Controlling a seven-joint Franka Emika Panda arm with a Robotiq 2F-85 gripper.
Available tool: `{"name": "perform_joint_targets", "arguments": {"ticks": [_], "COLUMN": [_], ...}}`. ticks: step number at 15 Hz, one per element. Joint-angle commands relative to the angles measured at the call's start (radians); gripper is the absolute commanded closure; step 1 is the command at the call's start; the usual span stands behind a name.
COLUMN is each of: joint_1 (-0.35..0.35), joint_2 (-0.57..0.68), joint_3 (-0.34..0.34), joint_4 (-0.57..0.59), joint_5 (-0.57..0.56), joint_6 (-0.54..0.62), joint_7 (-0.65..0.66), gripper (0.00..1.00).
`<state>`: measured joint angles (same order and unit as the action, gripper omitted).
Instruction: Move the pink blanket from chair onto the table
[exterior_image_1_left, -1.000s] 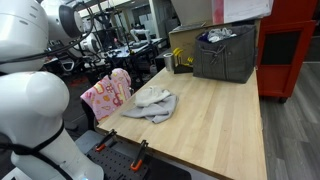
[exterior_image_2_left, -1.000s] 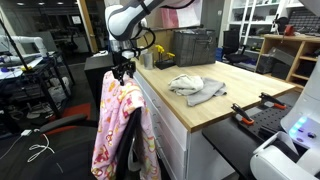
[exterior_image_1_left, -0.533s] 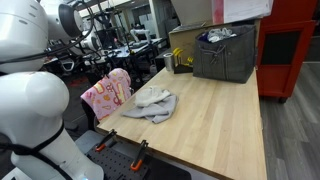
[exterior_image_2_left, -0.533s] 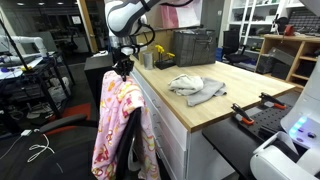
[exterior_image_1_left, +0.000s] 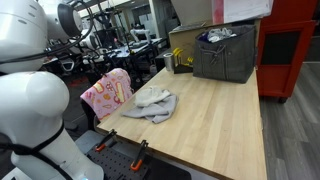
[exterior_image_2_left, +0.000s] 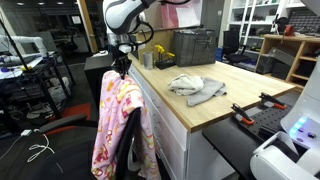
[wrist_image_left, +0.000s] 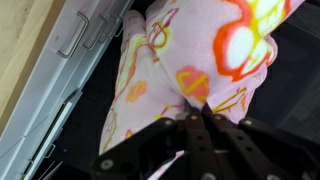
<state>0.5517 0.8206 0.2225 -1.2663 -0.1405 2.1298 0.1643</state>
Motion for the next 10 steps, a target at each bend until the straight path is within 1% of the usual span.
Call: {"name": "perform_joint_targets", "arguments": {"ticks": [1, 7, 10], "joint_1": [-0.008, -0.005, -0.013], "joint_2": [-0.058, -0.192, -0.272], "joint_3": [0.017, -0.03, -0.059], "joint_4": [-0.012, -0.093, -0.169], "joint_5": [0.017, -0.031, -0.037], "joint_6": [-0.008, 0.009, 0.016], "joint_7": [0.002, 0.073, 0.129], "gripper": [0.99, 0.99, 0.99]}}
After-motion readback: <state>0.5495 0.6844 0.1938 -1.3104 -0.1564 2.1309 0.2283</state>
